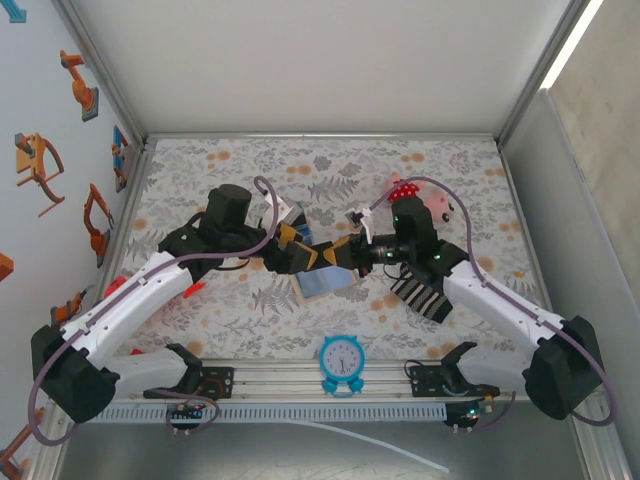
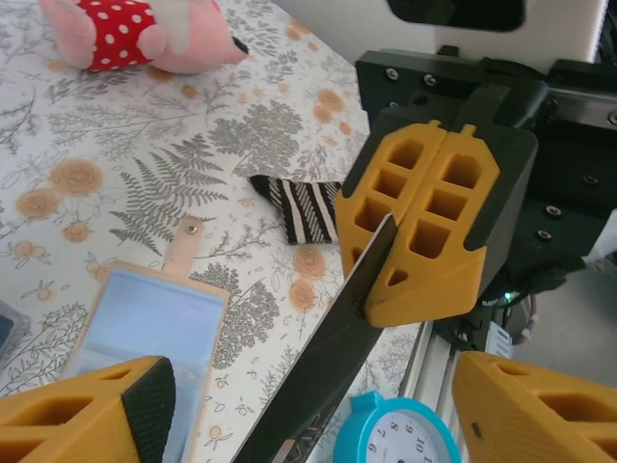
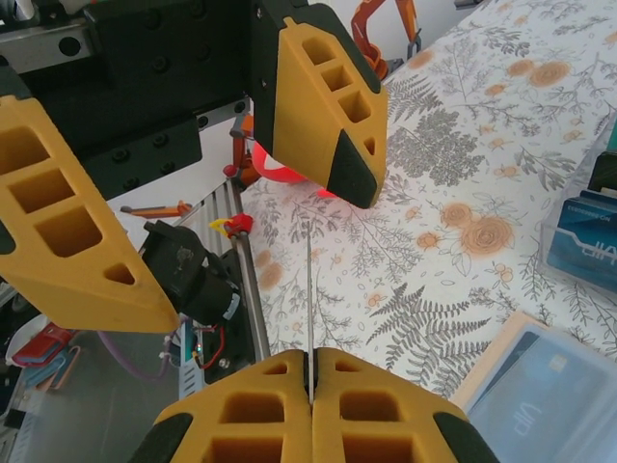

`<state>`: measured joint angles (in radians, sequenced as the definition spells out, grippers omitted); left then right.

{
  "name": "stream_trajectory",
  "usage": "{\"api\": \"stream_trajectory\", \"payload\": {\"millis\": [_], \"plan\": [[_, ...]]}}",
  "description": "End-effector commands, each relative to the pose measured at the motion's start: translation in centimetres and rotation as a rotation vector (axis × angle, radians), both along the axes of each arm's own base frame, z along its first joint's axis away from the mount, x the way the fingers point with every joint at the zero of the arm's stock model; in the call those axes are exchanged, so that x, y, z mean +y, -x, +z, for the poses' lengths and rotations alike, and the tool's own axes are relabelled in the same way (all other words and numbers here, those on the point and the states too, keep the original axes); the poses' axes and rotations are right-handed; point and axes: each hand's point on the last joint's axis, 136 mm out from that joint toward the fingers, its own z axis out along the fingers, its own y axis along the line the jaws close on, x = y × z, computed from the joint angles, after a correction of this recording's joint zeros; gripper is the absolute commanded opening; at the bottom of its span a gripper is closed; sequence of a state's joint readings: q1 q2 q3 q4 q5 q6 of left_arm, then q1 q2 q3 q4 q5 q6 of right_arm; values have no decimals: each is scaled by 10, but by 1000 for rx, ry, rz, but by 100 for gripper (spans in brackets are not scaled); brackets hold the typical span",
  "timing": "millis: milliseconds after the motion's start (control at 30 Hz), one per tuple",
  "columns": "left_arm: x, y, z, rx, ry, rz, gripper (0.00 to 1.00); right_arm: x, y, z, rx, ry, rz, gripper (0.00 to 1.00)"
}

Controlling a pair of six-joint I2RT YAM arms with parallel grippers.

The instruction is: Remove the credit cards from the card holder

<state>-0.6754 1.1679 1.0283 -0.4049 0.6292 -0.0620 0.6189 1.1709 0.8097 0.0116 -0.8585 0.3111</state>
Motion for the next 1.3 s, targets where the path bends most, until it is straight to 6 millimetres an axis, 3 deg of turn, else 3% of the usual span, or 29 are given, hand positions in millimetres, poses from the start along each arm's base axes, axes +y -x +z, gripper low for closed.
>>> {"api": "stream_trajectory", "payload": {"millis": [0, 100, 200, 367, 433, 533, 600, 700, 733, 767, 1100, 1267], "plan": [[-2, 7, 5, -22, 13, -77, 72, 7, 7, 22, -52, -51, 67, 0], [-5, 7, -2, -13, 6, -100, 66, 9, 11, 25, -52, -66, 98, 0], [-9, 8, -6, 4, 8, -127, 53, 10, 14, 28, -52, -75, 116, 0], [-13, 9, -9, 20, 15, -155, 9, 11, 13, 25, -53, -72, 114, 0], [-14, 7, -9, 16, 16, -155, 0, 10, 11, 23, -55, -64, 102, 0], [-11, 3, -10, 3, 17, -146, 0, 7, 4, 18, -66, -26, 51, 2], [-8, -3, -10, -8, 17, -129, 0, 4, -1, 15, -77, 4, 8, 11], [1, -16, -14, -27, 1, -75, 0, -3, -8, 11, -89, 53, -56, 40], [4, -22, -18, -37, -12, -50, 0, -5, -11, 9, -92, 74, -80, 54], [8, -27, -21, -48, -28, -26, 0, -8, -13, 7, -95, 92, -103, 57], [54, -89, -57, -196, -282, 196, 0, -40, -50, -14, -114, 278, -381, 62], [62, -116, -76, -297, -406, 206, 0, -55, -68, -34, -81, 385, -497, 62]]}}
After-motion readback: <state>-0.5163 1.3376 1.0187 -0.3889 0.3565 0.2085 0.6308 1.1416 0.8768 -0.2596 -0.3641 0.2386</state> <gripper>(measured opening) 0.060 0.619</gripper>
